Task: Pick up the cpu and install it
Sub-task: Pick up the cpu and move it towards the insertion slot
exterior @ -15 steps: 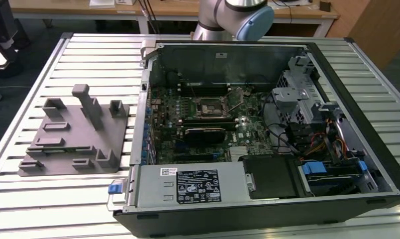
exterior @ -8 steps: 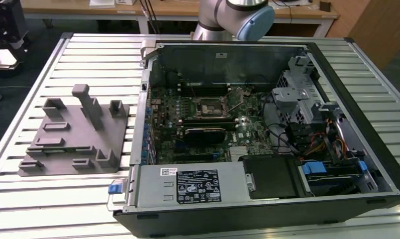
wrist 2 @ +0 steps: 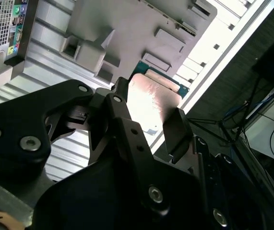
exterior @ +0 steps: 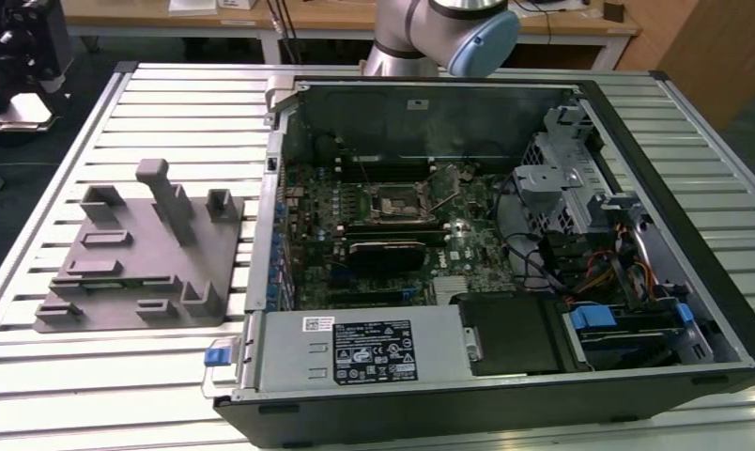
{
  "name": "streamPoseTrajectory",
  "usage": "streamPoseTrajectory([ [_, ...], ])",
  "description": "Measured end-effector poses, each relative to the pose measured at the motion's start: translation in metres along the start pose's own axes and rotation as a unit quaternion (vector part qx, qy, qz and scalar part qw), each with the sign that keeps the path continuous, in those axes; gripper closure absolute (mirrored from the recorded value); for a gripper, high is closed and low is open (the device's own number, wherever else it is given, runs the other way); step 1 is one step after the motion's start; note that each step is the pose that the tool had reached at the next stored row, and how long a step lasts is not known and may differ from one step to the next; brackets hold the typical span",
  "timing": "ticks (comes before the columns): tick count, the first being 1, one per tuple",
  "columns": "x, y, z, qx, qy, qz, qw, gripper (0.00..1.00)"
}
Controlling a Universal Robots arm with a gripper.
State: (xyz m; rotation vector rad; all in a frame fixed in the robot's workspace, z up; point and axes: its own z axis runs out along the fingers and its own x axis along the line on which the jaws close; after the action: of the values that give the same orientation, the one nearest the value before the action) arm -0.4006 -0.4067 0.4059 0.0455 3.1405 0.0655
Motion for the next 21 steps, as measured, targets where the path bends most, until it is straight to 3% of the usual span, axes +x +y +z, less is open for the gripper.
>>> streamPoseTrajectory([
  [21,-0.0306,0.0009,0.0,0.0,0.0,0.0,1.0,0.46],
])
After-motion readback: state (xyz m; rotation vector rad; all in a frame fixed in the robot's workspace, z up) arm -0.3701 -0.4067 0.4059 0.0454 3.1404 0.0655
